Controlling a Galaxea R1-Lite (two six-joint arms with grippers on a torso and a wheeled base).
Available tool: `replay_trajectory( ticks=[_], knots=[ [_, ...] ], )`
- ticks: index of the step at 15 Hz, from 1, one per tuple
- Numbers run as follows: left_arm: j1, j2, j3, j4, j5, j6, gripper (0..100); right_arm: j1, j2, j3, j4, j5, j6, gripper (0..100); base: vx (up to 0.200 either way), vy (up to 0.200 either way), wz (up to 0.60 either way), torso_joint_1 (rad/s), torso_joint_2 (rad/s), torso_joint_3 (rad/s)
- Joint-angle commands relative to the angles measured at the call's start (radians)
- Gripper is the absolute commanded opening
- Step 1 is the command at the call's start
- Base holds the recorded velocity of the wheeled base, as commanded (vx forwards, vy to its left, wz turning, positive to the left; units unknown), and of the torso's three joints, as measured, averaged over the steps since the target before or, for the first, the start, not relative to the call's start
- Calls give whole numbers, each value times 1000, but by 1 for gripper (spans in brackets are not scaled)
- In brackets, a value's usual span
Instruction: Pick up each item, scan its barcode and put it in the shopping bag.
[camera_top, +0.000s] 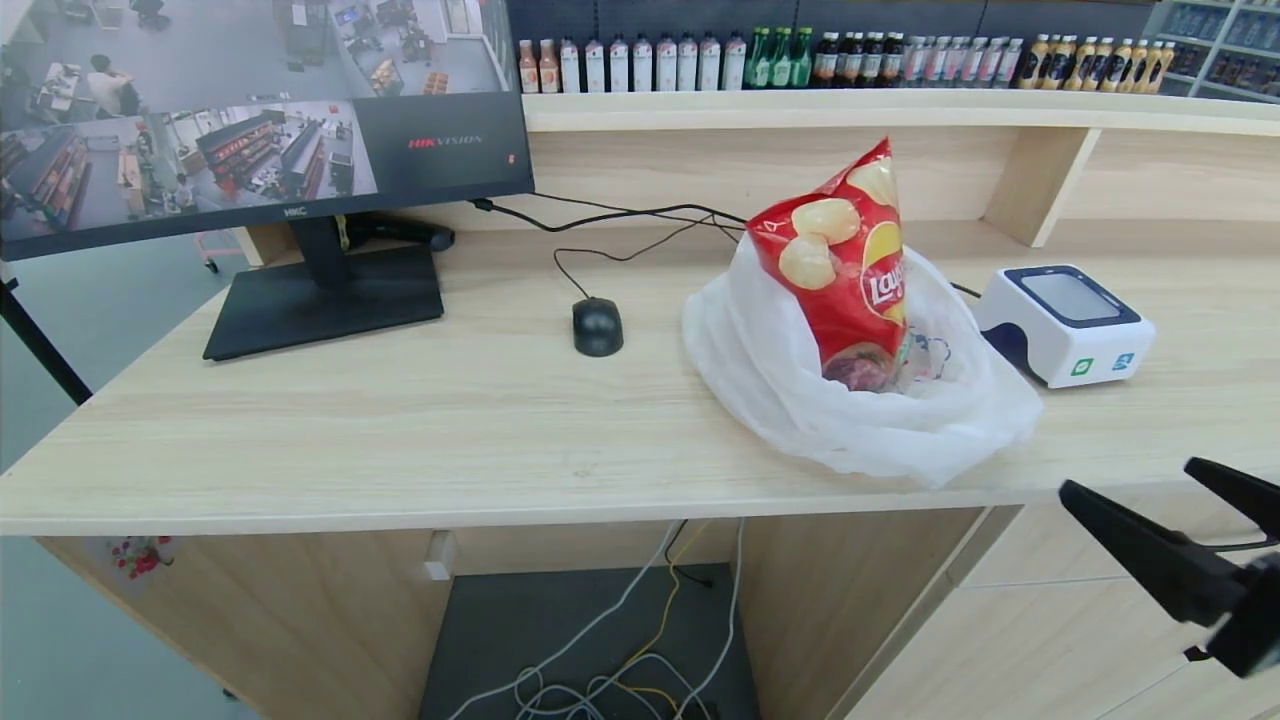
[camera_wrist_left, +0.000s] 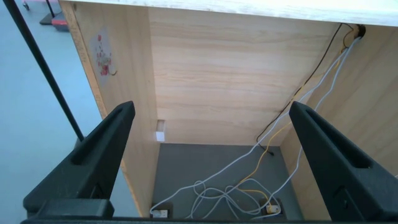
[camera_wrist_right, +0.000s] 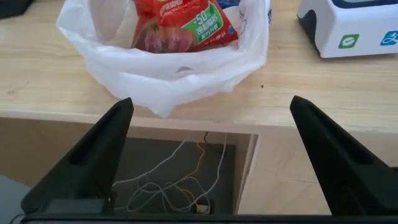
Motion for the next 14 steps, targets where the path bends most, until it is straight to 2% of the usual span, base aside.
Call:
replay_trajectory(
  ticks=[1,4,5,8,10,14],
  knots=[
    [0,0,0,0,0,0,100,1,-256,119,8,57,-54,100,0,0,0,0,0,0],
    [0,0,0,0,0,0,100,1,-382,160,54,169,-102,100,0,0,0,0,0,0],
    [0,0,0,0,0,0,100,1,-446,208,73,240,-117,100,0,0,0,0,0,0],
    [0,0,0,0,0,0,100,1,-523,301,80,309,-180,100,0,0,0,0,0,0],
    [0,0,0,0,0,0,100,1,-567,301,189,391,-189,100,0,0,0,0,0,0],
    [0,0,0,0,0,0,100,-1,-778,297,470,405,-218,100,0,0,0,0,0,0]
  ],
)
